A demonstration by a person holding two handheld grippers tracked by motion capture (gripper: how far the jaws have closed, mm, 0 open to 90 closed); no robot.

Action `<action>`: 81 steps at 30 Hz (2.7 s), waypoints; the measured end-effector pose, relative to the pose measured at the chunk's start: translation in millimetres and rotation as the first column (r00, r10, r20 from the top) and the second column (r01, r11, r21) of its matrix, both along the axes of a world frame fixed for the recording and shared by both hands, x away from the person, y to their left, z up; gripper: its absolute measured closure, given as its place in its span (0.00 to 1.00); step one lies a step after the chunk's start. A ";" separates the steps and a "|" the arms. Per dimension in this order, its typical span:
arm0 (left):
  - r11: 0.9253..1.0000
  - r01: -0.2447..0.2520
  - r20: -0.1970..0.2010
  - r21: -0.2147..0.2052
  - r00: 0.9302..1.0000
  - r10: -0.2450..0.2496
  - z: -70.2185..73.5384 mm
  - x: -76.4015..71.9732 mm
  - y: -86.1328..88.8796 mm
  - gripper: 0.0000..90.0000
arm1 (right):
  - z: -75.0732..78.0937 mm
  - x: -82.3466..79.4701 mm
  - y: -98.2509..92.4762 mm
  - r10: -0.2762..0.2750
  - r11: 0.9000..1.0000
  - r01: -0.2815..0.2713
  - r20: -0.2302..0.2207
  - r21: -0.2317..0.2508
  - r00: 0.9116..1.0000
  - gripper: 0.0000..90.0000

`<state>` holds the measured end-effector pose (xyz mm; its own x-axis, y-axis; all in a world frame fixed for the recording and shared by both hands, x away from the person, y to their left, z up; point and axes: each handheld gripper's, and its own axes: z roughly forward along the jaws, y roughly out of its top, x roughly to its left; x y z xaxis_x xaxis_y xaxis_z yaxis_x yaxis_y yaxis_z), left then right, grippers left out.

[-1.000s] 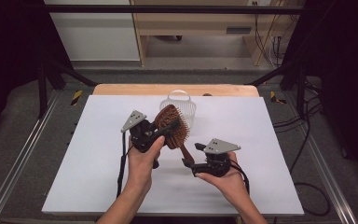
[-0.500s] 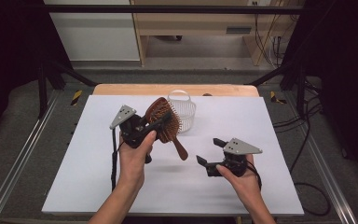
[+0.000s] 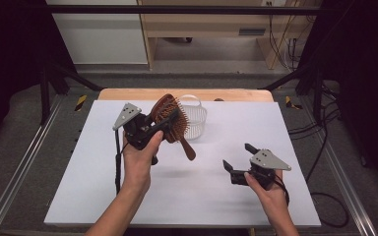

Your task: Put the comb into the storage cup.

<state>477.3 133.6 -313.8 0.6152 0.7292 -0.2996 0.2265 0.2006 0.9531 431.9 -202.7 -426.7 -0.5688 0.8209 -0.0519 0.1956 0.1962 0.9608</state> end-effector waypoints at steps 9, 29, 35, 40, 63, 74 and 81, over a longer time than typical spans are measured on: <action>1.000 -0.006 0.011 -0.007 1.000 0.006 8.8 7.0 -3.7 0.58 | -4.3 -12.5 -22.8 -0.090 0.996 0.090 -0.004 0.017 0.996 0.06; 0.999 -0.032 0.066 0.010 0.997 0.031 36.3 35.7 -5.5 0.58 | -14.2 -8.4 -29.2 -0.072 0.996 0.074 -0.044 0.044 0.996 0.06; 0.999 -0.054 0.077 0.005 0.996 0.053 37.2 49.6 -6.0 0.58 | -14.4 -7.8 -29.1 -0.072 0.996 0.074 -0.045 0.058 0.996 0.06; 0.998 -0.063 0.083 -0.015 0.994 0.064 36.1 59.0 -4.0 0.58 | -13.4 -5.4 -30.0 -0.083 0.992 0.087 -0.042 0.096 0.996 0.06; 0.994 -0.108 0.121 0.017 0.987 0.106 17.6 94.6 -25.7 0.58 | -18.5 -3.0 -25.6 -0.070 0.992 0.075 -0.052 0.105 0.996 0.07; 0.990 -0.134 0.126 0.031 0.984 0.129 12.8 110.7 -26.4 0.58 | -20.0 -1.8 -24.1 -0.062 0.992 0.067 -0.052 0.103 0.997 0.07; 0.989 -0.144 0.120 0.033 0.983 0.139 9.8 117.8 -26.1 0.58 | -20.8 -1.9 -21.7 -0.055 0.993 0.061 -0.056 0.102 0.997 0.07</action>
